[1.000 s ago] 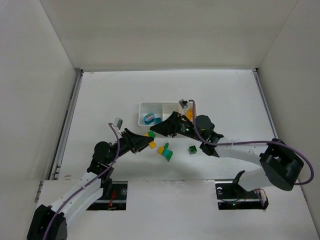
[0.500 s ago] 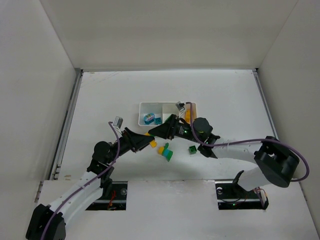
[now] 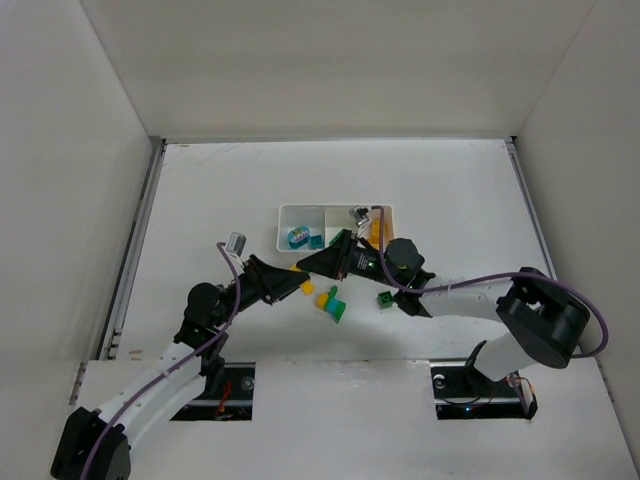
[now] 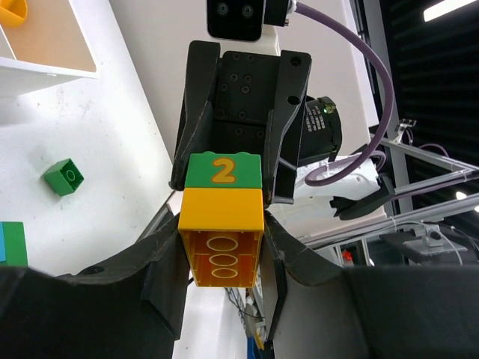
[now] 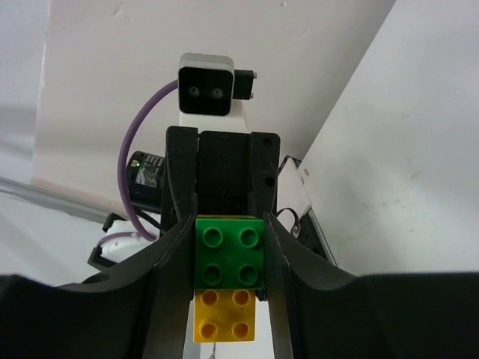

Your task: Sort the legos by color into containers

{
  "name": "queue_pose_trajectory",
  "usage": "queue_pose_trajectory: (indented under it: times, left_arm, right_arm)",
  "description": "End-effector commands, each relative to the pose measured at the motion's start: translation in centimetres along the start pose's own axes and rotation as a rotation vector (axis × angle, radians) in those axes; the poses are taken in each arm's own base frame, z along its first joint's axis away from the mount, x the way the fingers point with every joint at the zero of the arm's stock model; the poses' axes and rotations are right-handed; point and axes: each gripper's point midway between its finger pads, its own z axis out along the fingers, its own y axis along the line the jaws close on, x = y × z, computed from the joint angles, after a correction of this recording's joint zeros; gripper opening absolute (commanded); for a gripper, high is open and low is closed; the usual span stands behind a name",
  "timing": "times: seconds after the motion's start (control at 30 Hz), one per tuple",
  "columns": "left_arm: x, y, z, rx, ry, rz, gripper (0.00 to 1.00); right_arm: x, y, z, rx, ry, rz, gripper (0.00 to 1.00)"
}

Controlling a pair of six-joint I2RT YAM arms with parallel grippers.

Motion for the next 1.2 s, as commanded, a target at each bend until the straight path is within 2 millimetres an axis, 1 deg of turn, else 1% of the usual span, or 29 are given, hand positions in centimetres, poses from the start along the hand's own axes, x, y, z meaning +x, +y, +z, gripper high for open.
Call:
queue_pose_trajectory:
  times: [0.0, 0.2, 0.33, 0.57, 0.67, 0.77, 0.8, 0.87, 0.93, 1.0, 1.07, 1.17]
  left_arm:
    - [-0.4, -3.1, 0.3, 0.097, -0.004, 0.069, 0.20]
    - [0.0, -2.8, -0.1, 0.096, 0.007, 0.067, 0.20]
    - [-0.1, -2.8, -0.2, 0.097, 0.006, 0.066, 0.20]
    - [-0.1, -2.7, -0.3, 0.099, 0.012, 0.077, 0.20]
    - [-0.5, -2.3, -0.2, 0.084, -0.001, 0.081, 0.20]
    - [-1.1, -1.9, 0.1, 0.064, -0.016, 0.087, 0.20]
    - [-1.3, -1.7, 0.2, 0.056, -0.019, 0.091, 0.20]
    - [-1.5, -1.7, 0.5, 0.048, -0.024, 0.102, 0.20]
    - [-1.8, -1.4, 0.7, 0.035, -0.035, 0.111, 0.20]
    - [-2.1, -0.9, 0.9, 0.017, -0.044, 0.121, 0.20]
    - [-2.5, -0.3, 1.2, -0.003, -0.054, 0.128, 0.20]
    - [-3.0, 0.3, 1.7, -0.031, -0.062, 0.136, 0.20]
  right_arm:
    - [-0.2, 2.7, -0.3, -0.113, -0.008, -0.014, 0.37]
    - [-2.3, 2.7, -1.1, -0.107, -0.050, -0.033, 0.34]
    - [-3.8, 1.7, -1.8, -0.084, -0.067, -0.043, 0.33]
    - [-5.2, -1.0, -3.0, -0.031, -0.057, -0.037, 0.33]
    - [-6.5, -2.2, -3.4, 0.013, -0.081, -0.058, 0.33]
    - [-8.5, -4.7, -3.2, 0.130, -0.113, -0.105, 0.33]
    - [-9.3, -6.2, -3.3, 0.211, -0.132, -0.139, 0.33]
    - [-10.7, -8.4, -3.6, 0.357, -0.169, -0.212, 0.33]
    - [-12.6, -10.7, -4.5, 0.536, -0.215, -0.320, 0.34]
    - [-13.5, -12.5, -5.3, 0.708, -0.240, -0.421, 0.34]
    - [-14.1, -13.9, -5.8, 0.831, -0.238, -0.508, 0.34]
    - [-13.9, -15.1, -5.5, 0.915, -0.219, -0.575, 0.34]
